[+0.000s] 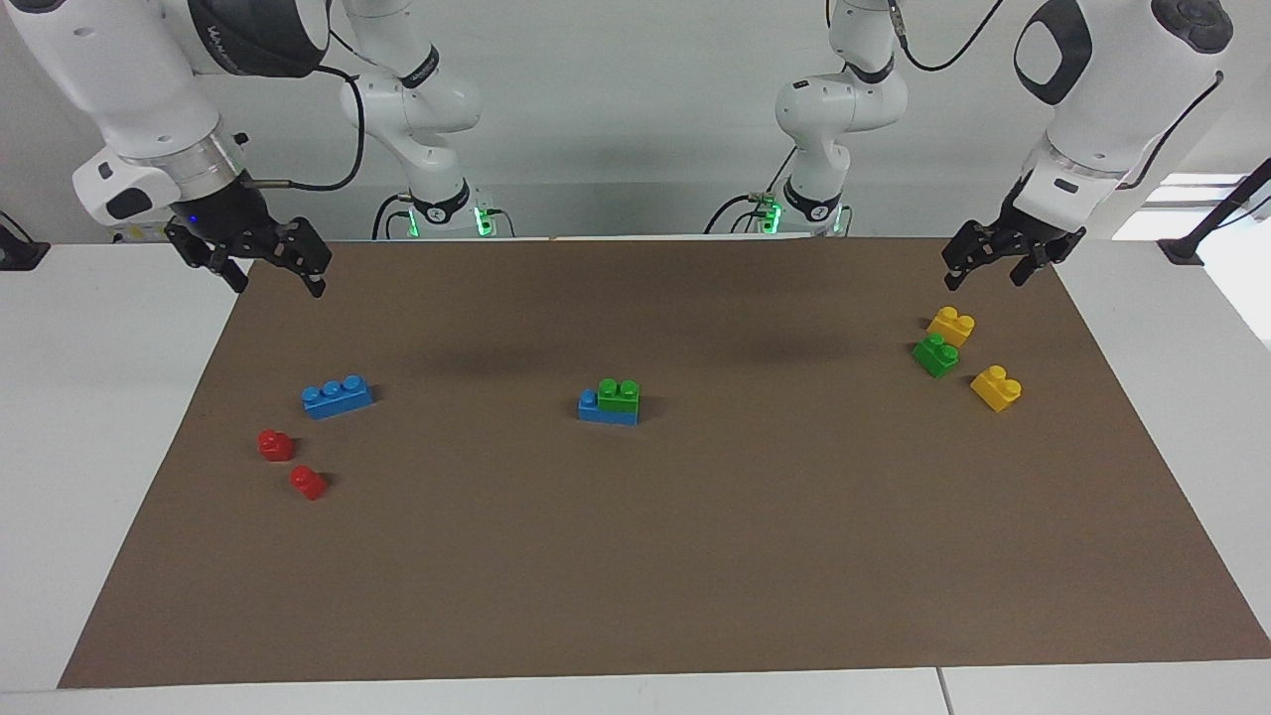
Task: Remove green block with left arm and hold with right
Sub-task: 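Move the left gripper and the right gripper toward the joined blocks, then grasp the green block with the left gripper while the right gripper grasps blue, then pull the green block away from the blue block with both grippers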
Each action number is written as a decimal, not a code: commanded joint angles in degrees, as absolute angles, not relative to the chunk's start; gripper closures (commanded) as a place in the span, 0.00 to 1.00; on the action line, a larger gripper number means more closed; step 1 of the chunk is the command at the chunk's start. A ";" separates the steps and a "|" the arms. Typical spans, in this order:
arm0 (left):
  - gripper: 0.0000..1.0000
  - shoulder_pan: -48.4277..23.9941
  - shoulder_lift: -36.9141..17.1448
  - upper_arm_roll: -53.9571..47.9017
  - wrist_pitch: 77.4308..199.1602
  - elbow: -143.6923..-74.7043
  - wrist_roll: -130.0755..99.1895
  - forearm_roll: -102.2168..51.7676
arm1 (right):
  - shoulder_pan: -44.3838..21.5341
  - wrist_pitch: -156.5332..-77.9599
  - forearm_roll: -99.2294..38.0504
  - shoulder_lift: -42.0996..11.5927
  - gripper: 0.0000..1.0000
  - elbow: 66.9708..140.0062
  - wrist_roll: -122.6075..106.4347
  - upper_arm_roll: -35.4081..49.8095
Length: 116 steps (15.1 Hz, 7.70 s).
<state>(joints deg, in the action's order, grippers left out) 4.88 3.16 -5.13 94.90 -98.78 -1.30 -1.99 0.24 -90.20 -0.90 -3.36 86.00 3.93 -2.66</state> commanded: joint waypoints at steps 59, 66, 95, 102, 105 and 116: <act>0.00 -33.31 -24.34 -5.10 117.69 -90.71 -127.61 -2.03 | -23.11 -136.05 -37.18 -12.21 0.04 117.42 90.35 -1.32; 0.00 -34.98 -27.51 -5.10 118.30 -88.51 -131.83 -0.09 | -24.08 -142.90 -38.23 -17.22 0.04 116.81 88.86 -1.32; 0.00 -38.32 -27.42 -4.75 124.54 -93.69 -137.37 3.25 | -25.75 -147.74 -39.29 -19.16 0.65 116.98 87.19 -1.32; 0.00 -38.76 -27.42 -4.75 126.12 -94.04 -141.50 5.01 | -26.81 -147.66 -39.29 -19.16 1.00 116.98 82.27 -1.23; 0.00 -38.76 -27.33 -4.66 126.82 -94.65 -141.50 5.01 | -26.81 -147.74 -39.37 -19.16 1.00 116.98 82.26 -1.32; 1.00 -38.85 -27.07 -4.83 126.21 -94.57 -142.65 8.09 | -26.89 -149.15 -41.04 -19.16 1.00 117.42 80.86 -1.32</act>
<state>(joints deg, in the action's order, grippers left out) -37.95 -27.69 -5.39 126.36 -93.90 -141.56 7.39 -26.55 -146.70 -39.26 -18.78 117.07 82.71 -1.18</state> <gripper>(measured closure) 0.652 0.656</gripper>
